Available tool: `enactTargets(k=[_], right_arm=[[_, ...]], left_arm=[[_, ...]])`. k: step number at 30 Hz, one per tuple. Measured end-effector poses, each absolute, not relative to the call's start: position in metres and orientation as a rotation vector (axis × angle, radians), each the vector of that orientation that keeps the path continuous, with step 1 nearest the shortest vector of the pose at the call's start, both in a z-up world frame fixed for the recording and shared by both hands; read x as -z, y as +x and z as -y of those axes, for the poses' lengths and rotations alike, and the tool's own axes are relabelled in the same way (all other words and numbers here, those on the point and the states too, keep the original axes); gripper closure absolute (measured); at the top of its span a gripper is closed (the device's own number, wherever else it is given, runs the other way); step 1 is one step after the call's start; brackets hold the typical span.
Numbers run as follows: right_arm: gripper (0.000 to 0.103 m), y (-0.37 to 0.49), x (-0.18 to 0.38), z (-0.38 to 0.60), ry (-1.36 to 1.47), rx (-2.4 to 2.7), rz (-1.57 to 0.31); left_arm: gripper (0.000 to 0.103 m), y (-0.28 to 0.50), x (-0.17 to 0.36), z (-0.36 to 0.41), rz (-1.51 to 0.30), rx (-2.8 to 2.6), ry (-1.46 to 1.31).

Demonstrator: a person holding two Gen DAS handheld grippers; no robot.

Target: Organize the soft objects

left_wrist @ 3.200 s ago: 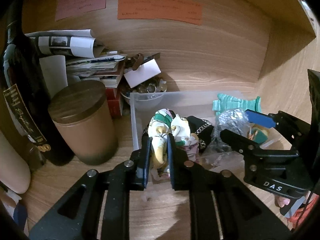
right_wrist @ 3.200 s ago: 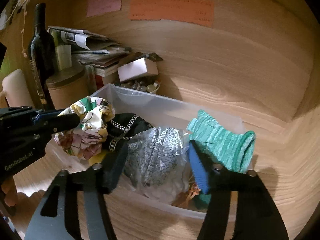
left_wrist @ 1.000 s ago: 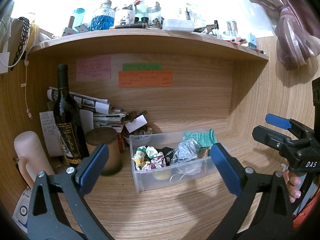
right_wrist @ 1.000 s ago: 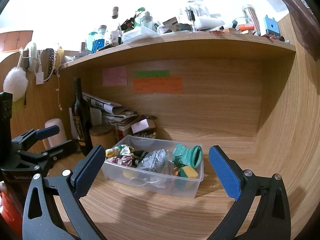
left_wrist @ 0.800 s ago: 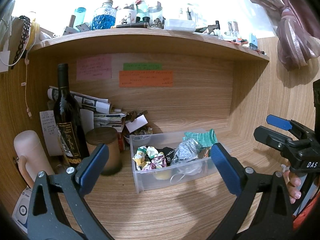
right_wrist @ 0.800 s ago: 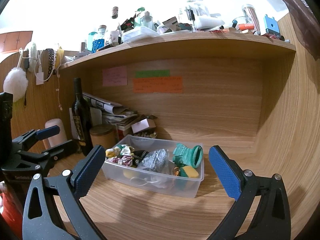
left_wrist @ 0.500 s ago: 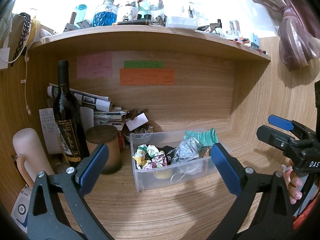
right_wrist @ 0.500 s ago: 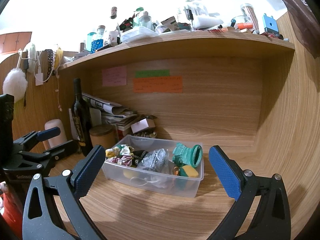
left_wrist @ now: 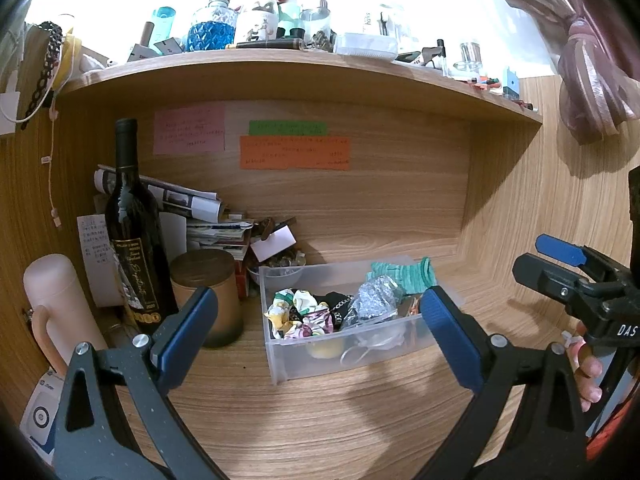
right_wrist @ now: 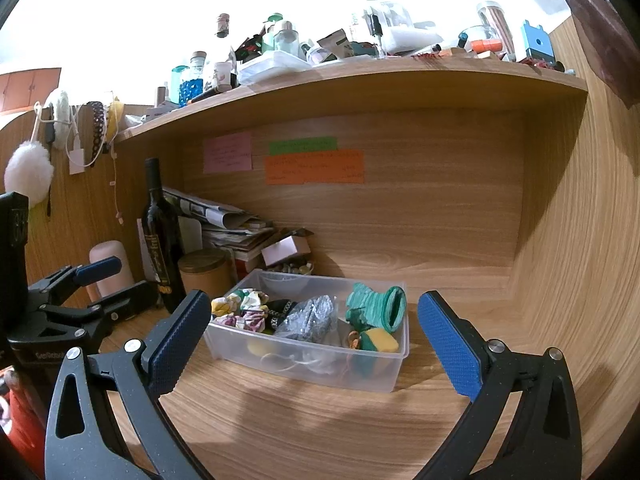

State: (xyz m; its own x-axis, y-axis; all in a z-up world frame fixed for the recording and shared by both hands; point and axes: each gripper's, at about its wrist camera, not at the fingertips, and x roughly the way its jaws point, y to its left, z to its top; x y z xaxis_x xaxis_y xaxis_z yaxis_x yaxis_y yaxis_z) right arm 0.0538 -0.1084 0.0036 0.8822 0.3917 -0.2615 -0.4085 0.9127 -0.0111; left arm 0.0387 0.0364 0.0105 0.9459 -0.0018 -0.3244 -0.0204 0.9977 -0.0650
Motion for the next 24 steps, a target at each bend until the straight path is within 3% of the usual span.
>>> enactTargets(k=[24], right_arm=[[0.0,0.0539,-0.0014,0.1048,-0.05,-0.404,-0.274]], left_arm=[[0.0,0.0407,-0.0113,-0.033,-0.345,0.028,-0.091]])
